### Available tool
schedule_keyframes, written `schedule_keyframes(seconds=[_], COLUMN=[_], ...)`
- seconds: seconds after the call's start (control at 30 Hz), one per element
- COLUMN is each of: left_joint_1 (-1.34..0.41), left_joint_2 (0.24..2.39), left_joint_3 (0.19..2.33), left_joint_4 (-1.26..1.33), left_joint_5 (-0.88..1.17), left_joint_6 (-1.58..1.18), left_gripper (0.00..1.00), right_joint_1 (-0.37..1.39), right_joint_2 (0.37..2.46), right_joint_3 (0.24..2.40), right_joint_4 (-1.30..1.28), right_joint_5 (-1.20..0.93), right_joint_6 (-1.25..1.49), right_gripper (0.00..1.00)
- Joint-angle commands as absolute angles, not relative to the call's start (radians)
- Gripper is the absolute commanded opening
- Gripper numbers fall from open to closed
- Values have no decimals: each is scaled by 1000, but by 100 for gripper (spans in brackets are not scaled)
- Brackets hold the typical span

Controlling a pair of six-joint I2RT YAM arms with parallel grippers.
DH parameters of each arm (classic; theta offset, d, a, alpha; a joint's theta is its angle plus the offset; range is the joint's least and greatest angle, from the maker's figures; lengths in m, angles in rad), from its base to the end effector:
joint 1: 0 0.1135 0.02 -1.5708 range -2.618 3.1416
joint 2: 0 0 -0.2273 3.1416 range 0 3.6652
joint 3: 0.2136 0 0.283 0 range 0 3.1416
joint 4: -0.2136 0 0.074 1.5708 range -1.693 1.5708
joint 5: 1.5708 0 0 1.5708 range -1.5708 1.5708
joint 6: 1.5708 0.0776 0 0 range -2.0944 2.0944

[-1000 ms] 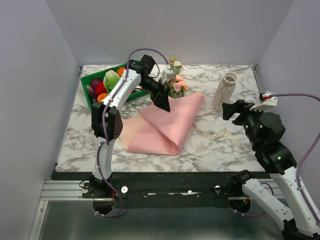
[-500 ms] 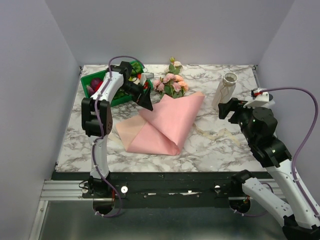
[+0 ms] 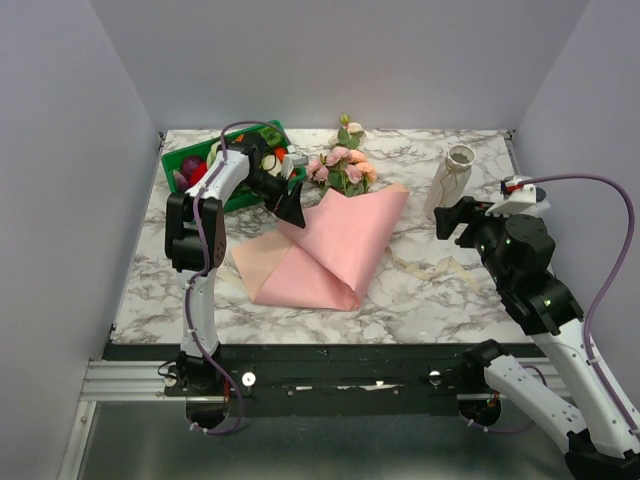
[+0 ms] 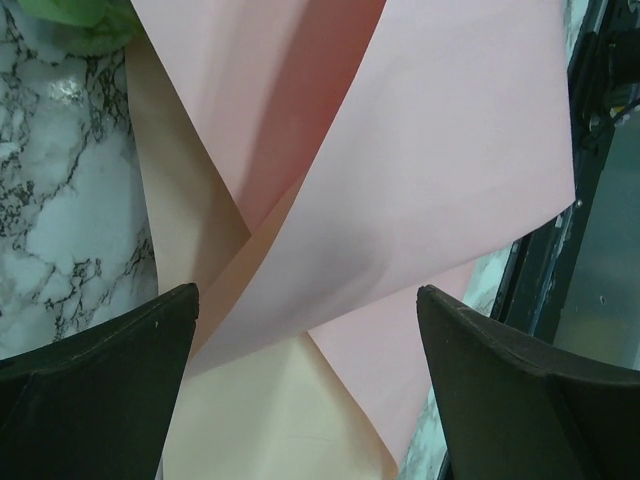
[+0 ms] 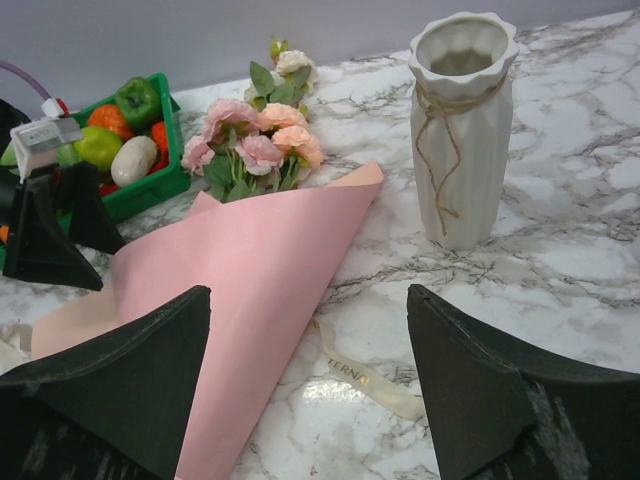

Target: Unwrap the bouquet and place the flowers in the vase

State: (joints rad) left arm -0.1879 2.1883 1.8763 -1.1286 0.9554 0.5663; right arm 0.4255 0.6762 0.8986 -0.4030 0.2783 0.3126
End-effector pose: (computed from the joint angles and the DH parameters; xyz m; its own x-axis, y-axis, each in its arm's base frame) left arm 0.4289 -0.1461 0.1532 -0.7083 0.4499 -0.5439 0.7015 0.3625 -0.6136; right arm 0.2324 0.0819 0.3486 -0.2020 0.2331 -0.9512 -0.0931 0.9623 0.2556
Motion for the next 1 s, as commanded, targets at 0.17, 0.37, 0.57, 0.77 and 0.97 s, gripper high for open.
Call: schedule_keyframes(seconds=[0.17,0.37,0.57,0.77,0.97], left_joint_1=[-192,-228,-285,-373,-462], left_joint_2=[2175,2172,2166,2171,2183], left_joint_3=[1891,1954,1996,2055,2157], left_joint_4=[-1265,-1350,-1393,-1422,-1404], left_joint_5=[973,992,1025,1057,1106], left_joint_6=[701,730,730,704,618], left_gripper=[81,70,58,58,63], right_joint_1=[433,433,433,433,433], right_joint_2=[672,667,657,647,635], right_joint_3=[907,902,903,911,923], right_joint_4=[-379,-379,-390,-400,-414], right_joint_5=[258,262,278,296,322], right_joint_6=[325,341,350,345,339], right_gripper=[86,86,86,85,85])
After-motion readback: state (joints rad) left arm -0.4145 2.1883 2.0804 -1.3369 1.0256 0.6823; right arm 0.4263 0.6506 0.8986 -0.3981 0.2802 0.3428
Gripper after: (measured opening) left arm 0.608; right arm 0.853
